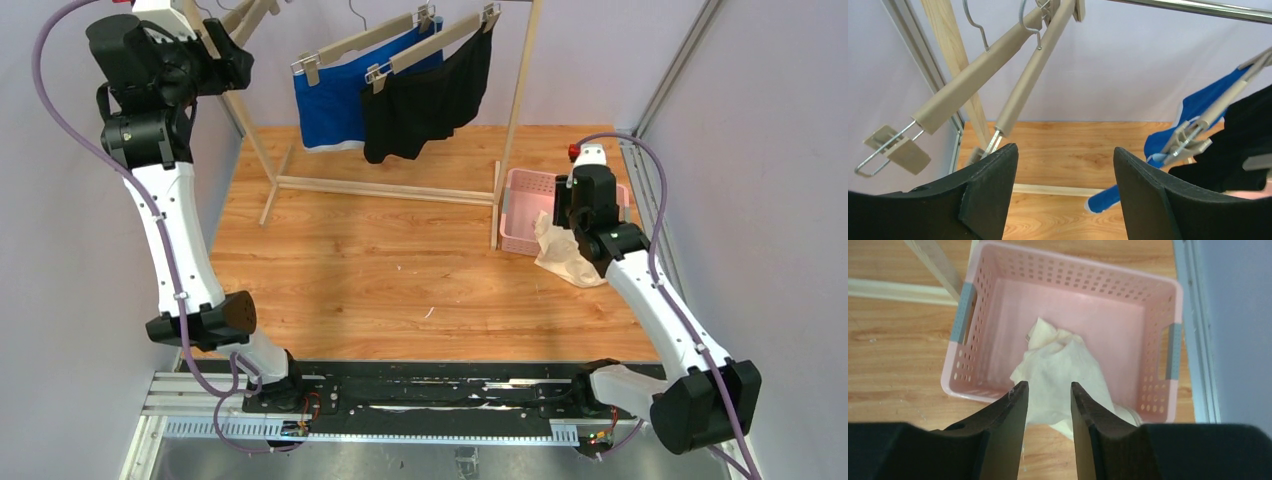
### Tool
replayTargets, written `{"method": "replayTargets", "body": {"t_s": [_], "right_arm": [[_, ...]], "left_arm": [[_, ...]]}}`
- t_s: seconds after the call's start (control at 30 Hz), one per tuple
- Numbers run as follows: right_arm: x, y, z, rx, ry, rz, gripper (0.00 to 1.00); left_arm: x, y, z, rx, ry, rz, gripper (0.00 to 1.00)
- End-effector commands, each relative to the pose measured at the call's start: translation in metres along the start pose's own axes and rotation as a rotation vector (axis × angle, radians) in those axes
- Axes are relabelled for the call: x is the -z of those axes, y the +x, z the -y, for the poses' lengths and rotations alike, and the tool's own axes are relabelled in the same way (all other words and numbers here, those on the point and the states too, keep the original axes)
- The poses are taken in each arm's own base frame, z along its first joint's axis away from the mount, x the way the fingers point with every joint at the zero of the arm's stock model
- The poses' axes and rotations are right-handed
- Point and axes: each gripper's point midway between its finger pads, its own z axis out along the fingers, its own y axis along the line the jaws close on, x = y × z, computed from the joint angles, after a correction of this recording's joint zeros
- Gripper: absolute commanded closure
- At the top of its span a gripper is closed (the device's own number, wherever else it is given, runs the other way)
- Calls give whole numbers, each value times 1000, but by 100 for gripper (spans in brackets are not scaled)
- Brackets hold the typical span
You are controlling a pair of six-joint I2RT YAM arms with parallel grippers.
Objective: Remove the underwear clipped to the hanger
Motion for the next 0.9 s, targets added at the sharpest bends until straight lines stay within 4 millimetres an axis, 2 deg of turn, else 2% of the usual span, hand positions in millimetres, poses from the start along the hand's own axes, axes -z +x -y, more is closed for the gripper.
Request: {"method": "replayTargets", "body": {"t_s": [0.0,0.1,0.17,0.3,0.37,0.43,0.5,0.63,0.7,0.87], "right_arm": [[-15,47,-6,31,-32,-138,57],[-28,57,-13,43,-53,-184,49],[-35,61,-18,43,-64,-213,44],[-47,76,-21,41,-54,-278,37],[-50,83,-20,36,-34,-307,37],[-52,89,-17,31,-10,-327,43],[-54,94,-13,31,14,-350,54],[-53,101,-10,33,35,-375,87],[-53,102,-9,29,39,-383,99],[-50,93,-9,13,36,-368,99]], "left_arm": [[24,-6,3,-44,-15,17,21],[34,-7,10,-42,5,21,21],[41,-9,22,-35,56,26,21],[47,-3,41,-36,136,12,19],[47,1,48,-49,158,2,18],[43,6,54,-52,175,-15,16],[38,11,60,-55,199,-28,13],[28,15,70,-72,238,-40,0],[24,13,76,-76,263,-38,2],[17,9,82,-67,281,-31,2]]}}
